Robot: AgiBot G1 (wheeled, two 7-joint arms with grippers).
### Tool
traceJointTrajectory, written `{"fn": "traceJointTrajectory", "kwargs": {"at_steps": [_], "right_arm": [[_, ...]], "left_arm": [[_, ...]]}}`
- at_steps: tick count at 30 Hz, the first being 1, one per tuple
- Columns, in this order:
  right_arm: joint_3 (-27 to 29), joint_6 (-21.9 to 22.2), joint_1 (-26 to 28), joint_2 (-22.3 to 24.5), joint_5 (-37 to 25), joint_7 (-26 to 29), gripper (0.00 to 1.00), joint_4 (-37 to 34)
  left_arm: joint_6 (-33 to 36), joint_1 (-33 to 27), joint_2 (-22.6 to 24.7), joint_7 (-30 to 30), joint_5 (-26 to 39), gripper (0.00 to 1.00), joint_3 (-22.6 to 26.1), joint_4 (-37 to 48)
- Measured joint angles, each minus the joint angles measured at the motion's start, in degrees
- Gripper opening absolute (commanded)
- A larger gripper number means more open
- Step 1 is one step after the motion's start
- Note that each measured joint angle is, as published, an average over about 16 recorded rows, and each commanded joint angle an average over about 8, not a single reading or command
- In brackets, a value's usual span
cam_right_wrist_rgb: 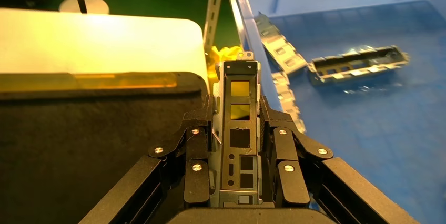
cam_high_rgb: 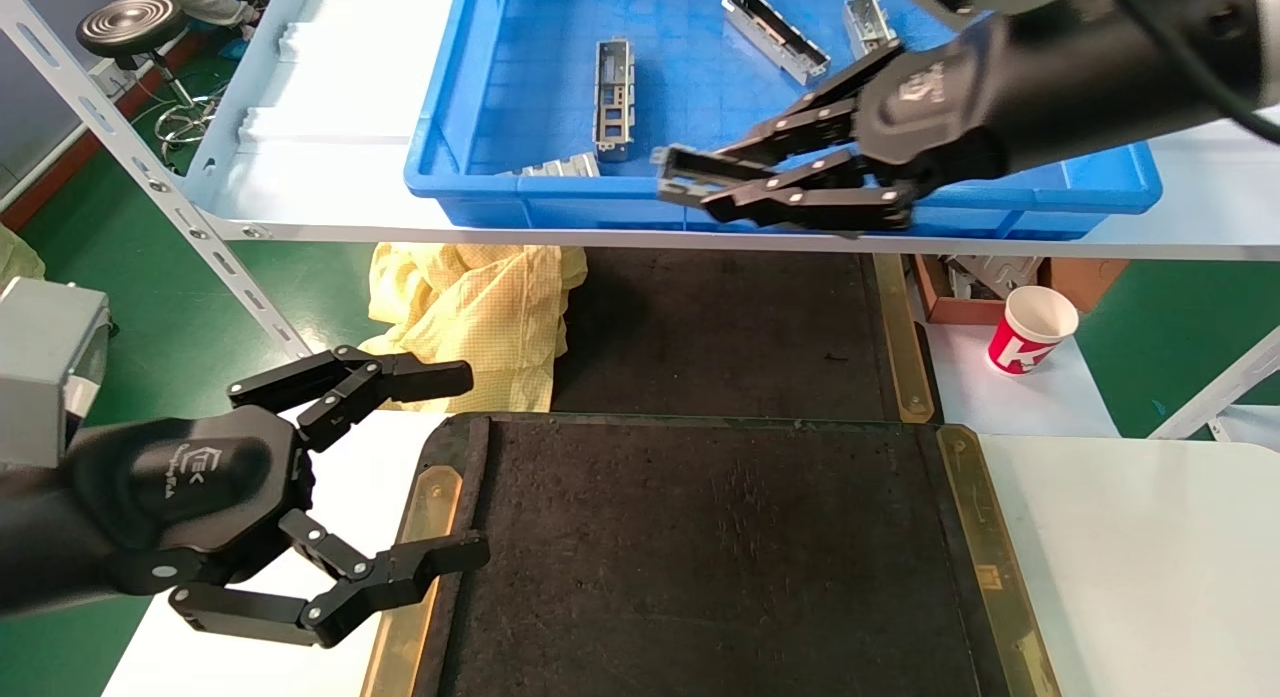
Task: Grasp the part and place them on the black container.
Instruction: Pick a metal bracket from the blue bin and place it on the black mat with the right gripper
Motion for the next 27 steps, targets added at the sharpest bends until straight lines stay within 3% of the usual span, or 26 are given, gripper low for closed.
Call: {"fn": "traceJointTrajectory", "kwargs": {"at_steps": [15,20,27], "right_arm": [[-13.0,0.7,-7.4,8.7,13.5,0.3,0.00,17.7],[-15.2,2.7,-10.7,7.8,15.5,-2.1,0.00,17.8],[-16.2,6.8,-15.6,2.9,15.6,-6.8,0.00,14.3]], "left_arm": [[0.0,0.0,0.0,0.0,0.0,1.00,0.0,0.0],[0.0,0.0,0.0,0.0,0.0,1.00,0.0,0.0],[0.0,0.0,0.0,0.0,0.0,1.00,0.0,0.0]]}}
